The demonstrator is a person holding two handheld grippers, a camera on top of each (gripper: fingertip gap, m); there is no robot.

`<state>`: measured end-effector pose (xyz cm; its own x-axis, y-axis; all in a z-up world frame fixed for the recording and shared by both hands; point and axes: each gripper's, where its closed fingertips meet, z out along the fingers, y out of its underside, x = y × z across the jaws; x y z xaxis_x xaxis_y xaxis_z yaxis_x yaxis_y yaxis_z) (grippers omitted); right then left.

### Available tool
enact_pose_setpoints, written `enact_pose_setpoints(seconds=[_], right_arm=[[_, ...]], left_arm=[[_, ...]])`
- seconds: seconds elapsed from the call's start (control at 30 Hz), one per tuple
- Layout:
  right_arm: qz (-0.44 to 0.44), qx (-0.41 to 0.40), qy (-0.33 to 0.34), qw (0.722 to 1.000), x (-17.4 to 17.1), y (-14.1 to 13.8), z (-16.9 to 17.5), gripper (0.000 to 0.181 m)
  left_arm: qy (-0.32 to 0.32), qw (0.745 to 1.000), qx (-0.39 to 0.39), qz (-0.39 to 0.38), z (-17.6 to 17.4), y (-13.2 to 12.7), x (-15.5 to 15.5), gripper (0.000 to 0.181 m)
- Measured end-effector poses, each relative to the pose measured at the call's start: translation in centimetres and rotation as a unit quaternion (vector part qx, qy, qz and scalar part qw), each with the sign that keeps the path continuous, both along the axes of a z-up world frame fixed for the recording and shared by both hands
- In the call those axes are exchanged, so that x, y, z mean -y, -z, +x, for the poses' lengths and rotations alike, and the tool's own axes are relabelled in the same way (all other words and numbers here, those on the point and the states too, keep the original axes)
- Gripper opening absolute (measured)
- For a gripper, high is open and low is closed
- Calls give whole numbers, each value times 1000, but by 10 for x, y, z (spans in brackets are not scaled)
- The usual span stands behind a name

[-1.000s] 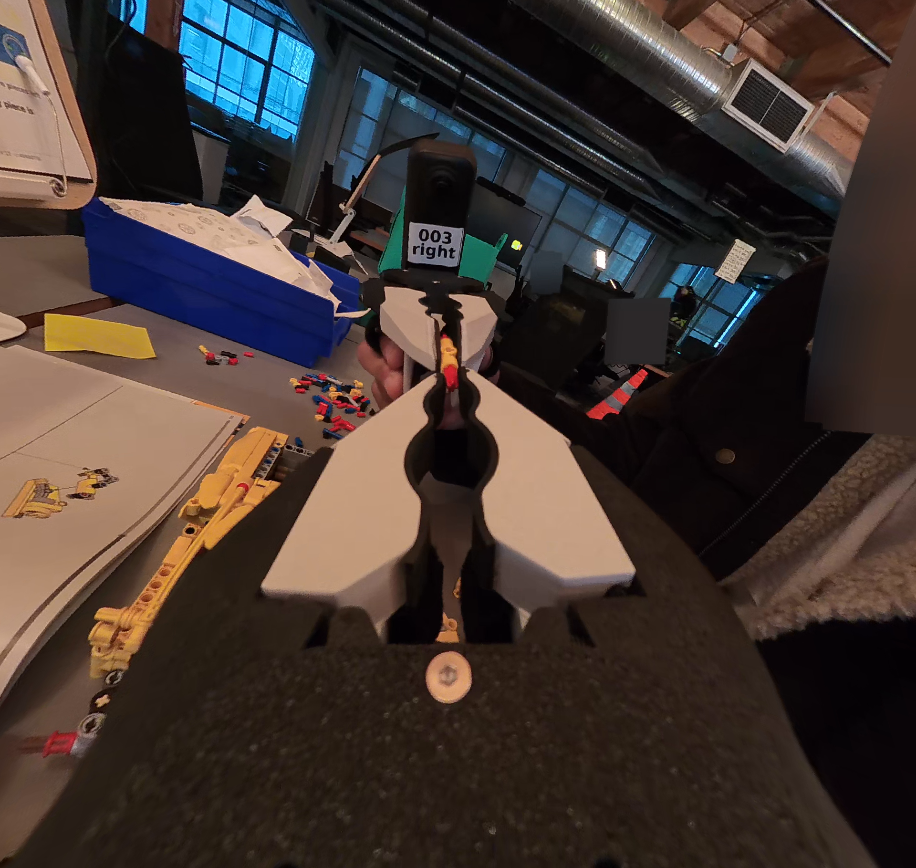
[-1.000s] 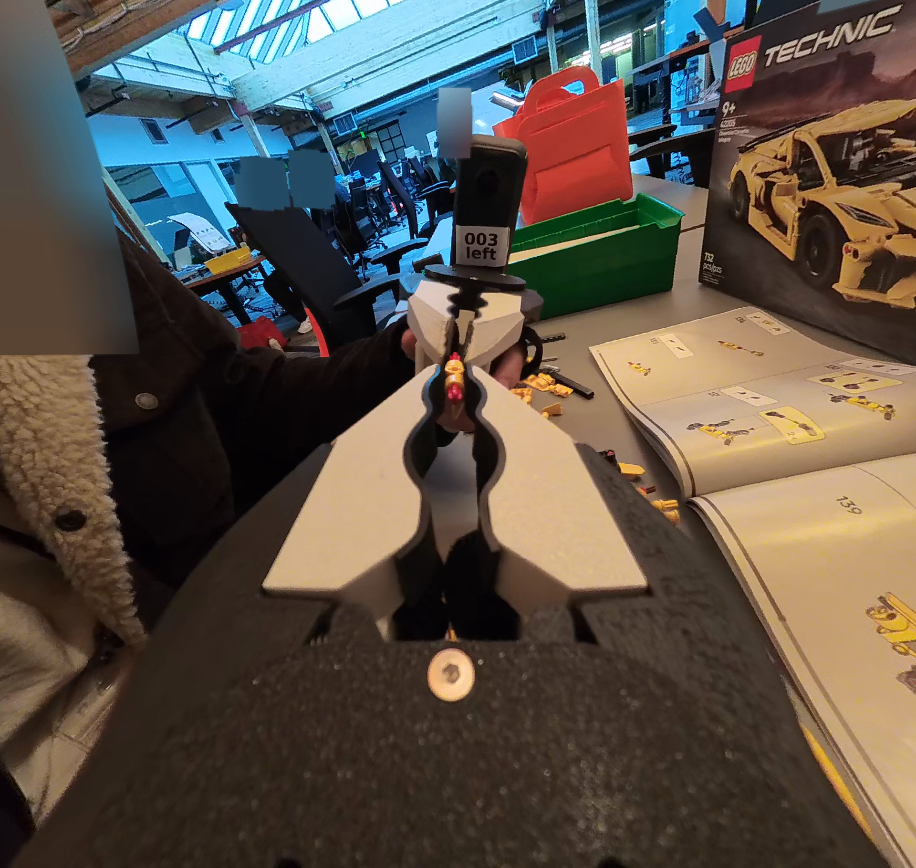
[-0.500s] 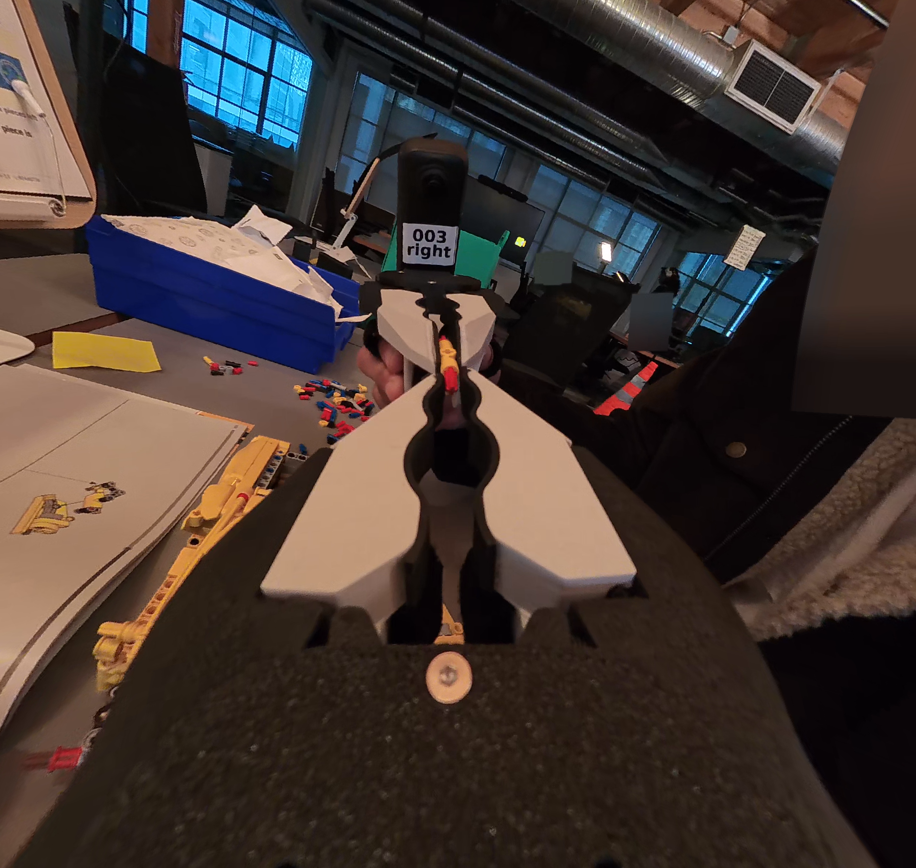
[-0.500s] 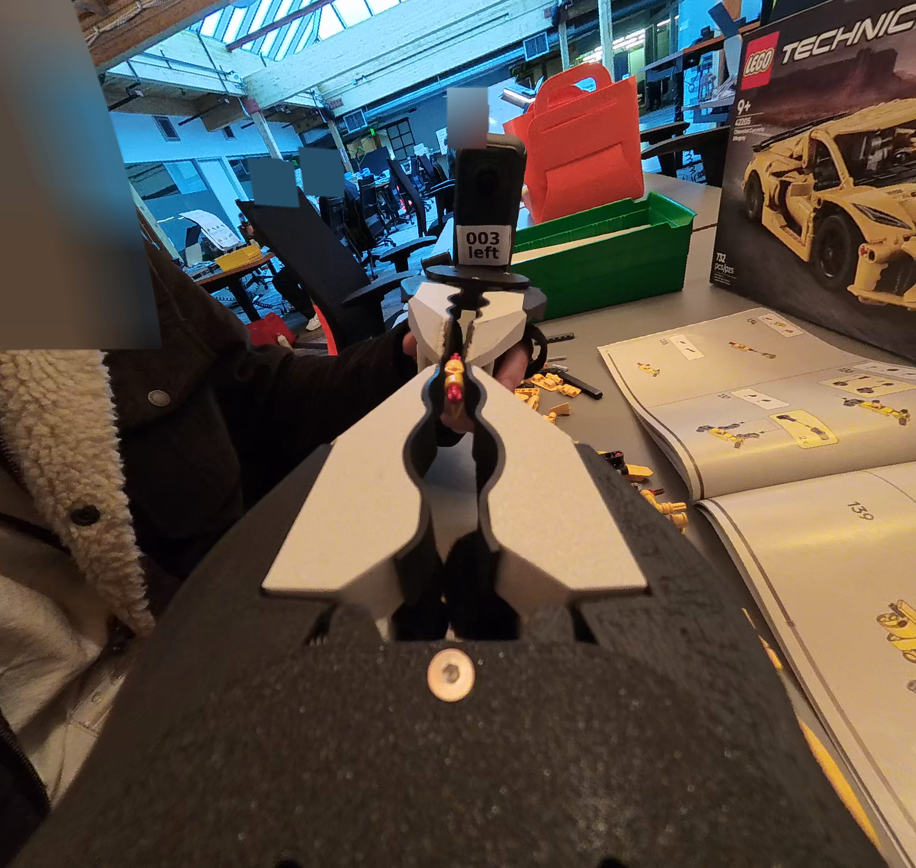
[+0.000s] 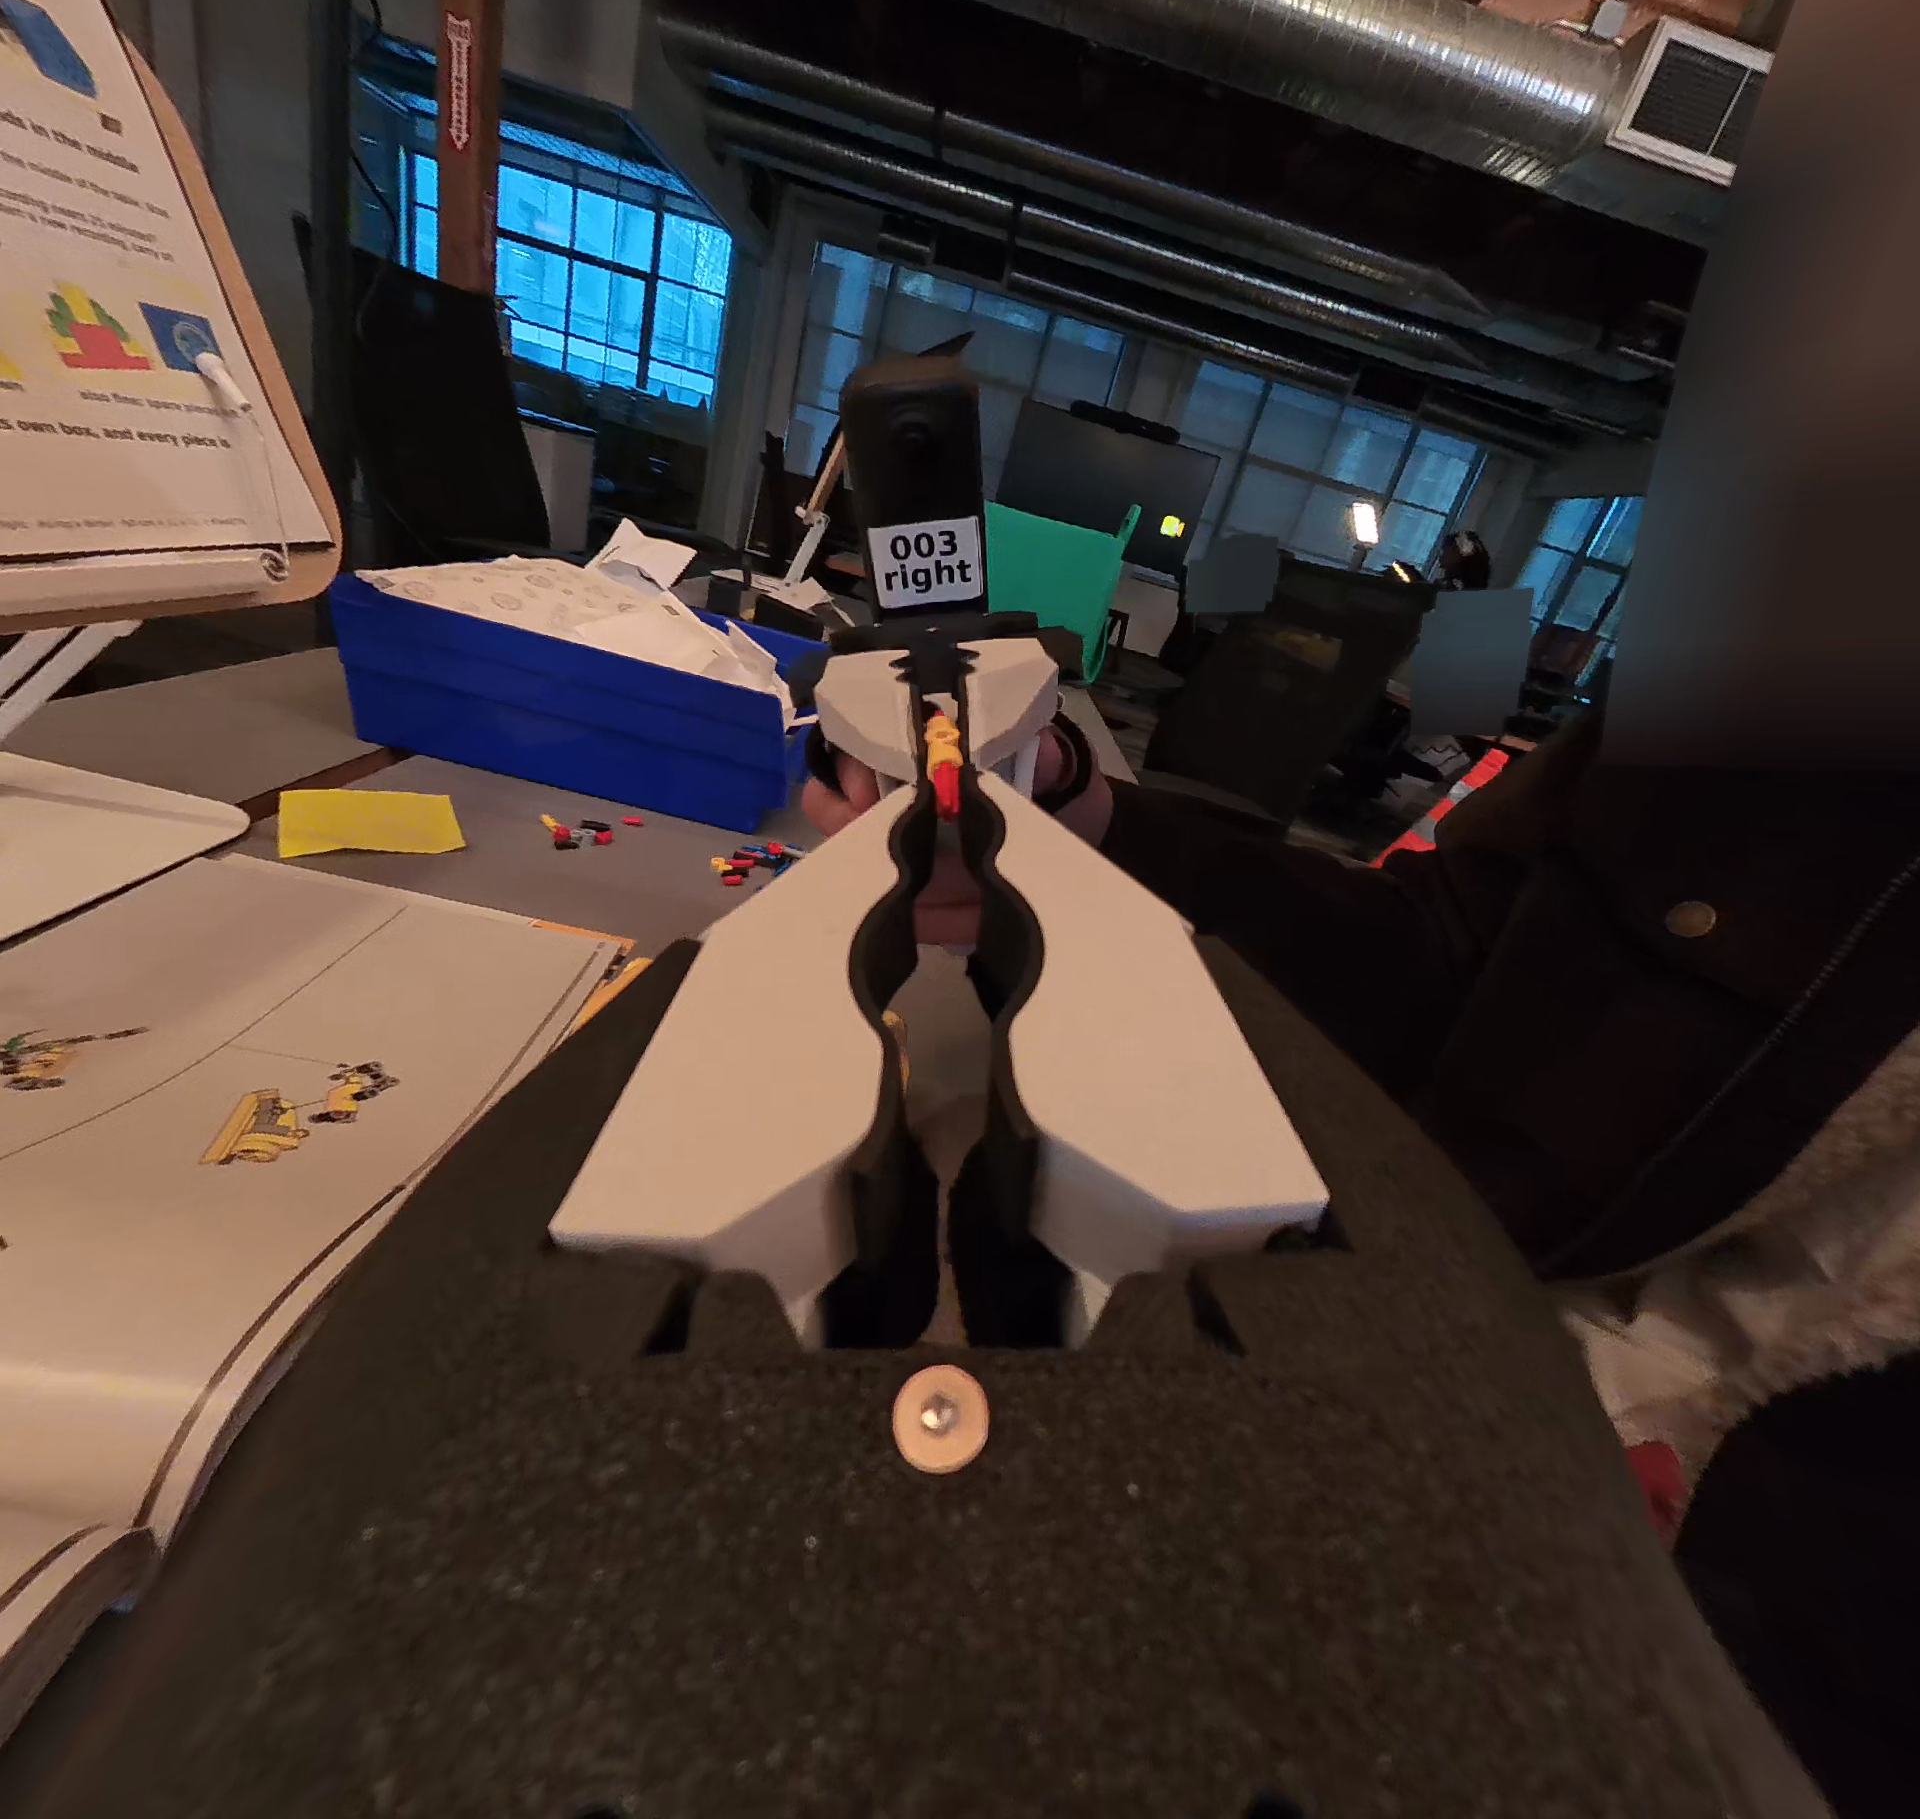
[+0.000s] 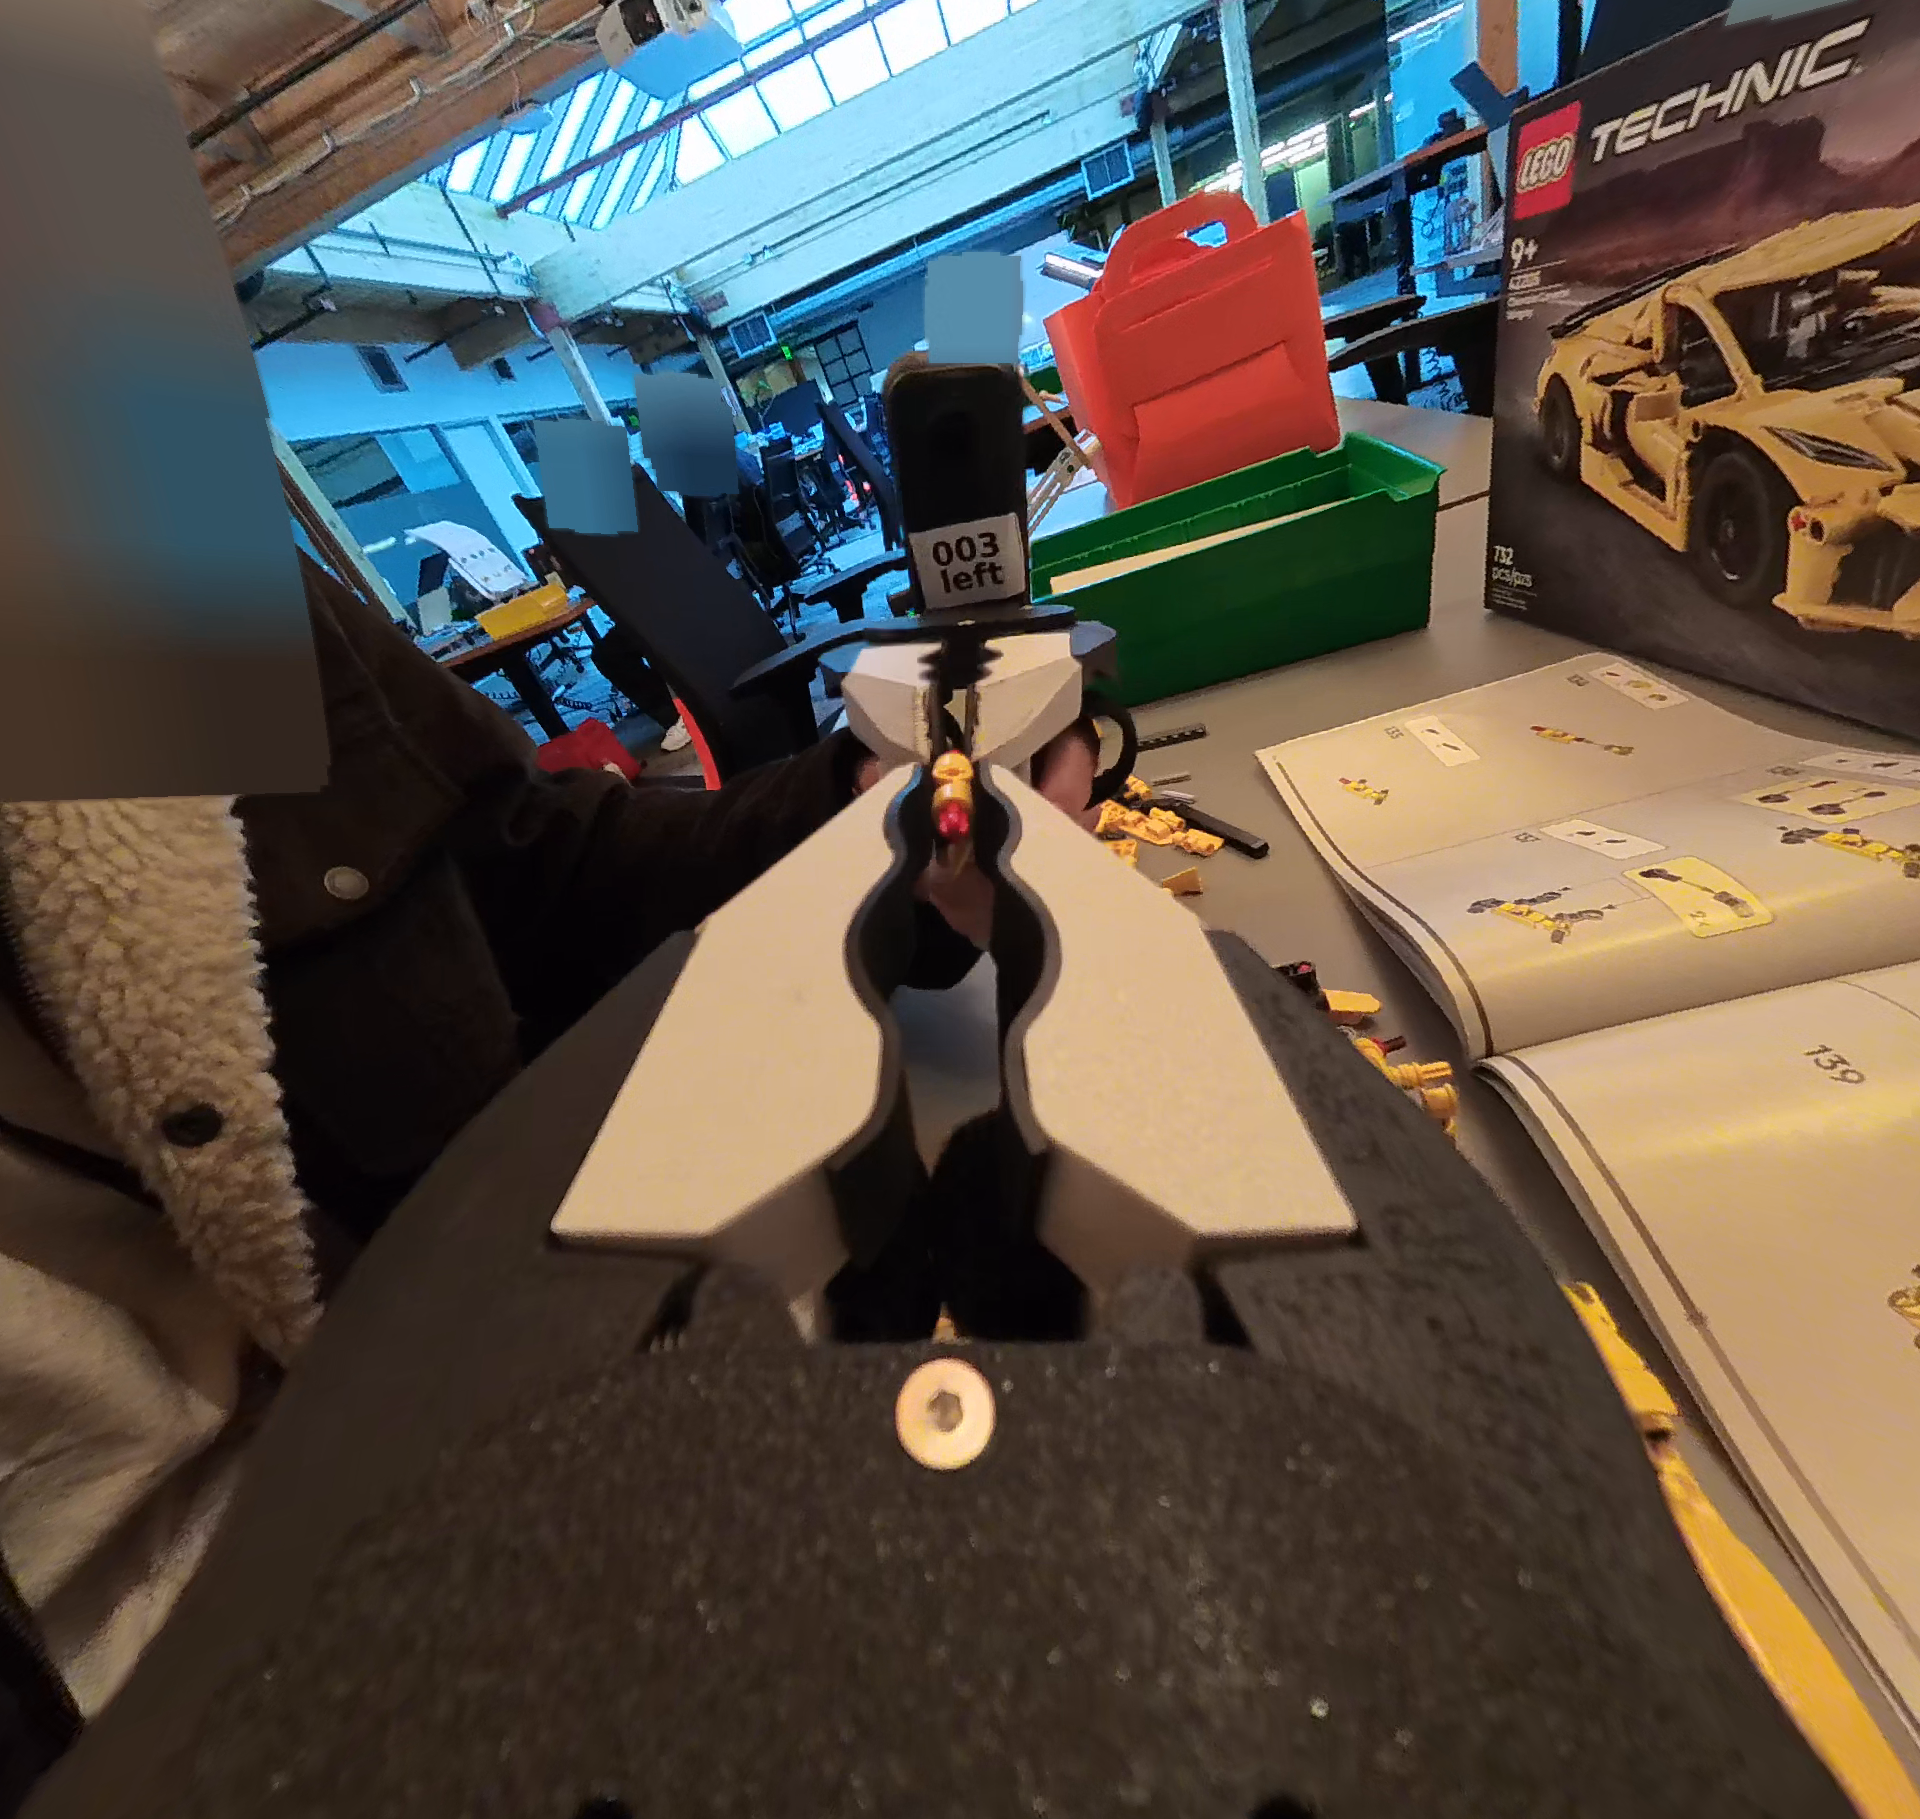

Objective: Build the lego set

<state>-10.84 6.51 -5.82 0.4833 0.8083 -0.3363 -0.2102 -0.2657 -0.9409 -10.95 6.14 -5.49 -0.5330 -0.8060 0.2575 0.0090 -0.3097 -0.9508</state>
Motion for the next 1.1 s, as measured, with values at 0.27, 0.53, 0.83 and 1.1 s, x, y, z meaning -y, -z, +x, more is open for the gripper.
enact_pose_setpoints(seconds=[0.27, 0.53, 0.83, 1.1], right_arm=[[0, 29, -18, 999, 7, 4, -5, 5], [-16, 89, -15, 996, 11, 21, -3, 6], [-32, 114, -43, 992, 22, 30, -6, 6], [-9, 36, -38, 999, 17, 12, 1, 6]], left_arm=[[29, 999, -11, 13, -4, 4, 8, 4], [42, 997, -54, 38, -1, 22, 13, 3], [82, 993, -69, 40, -3, 31, 25, 2], [62, 997, -35, 1, 1, 13, 19, 4]])
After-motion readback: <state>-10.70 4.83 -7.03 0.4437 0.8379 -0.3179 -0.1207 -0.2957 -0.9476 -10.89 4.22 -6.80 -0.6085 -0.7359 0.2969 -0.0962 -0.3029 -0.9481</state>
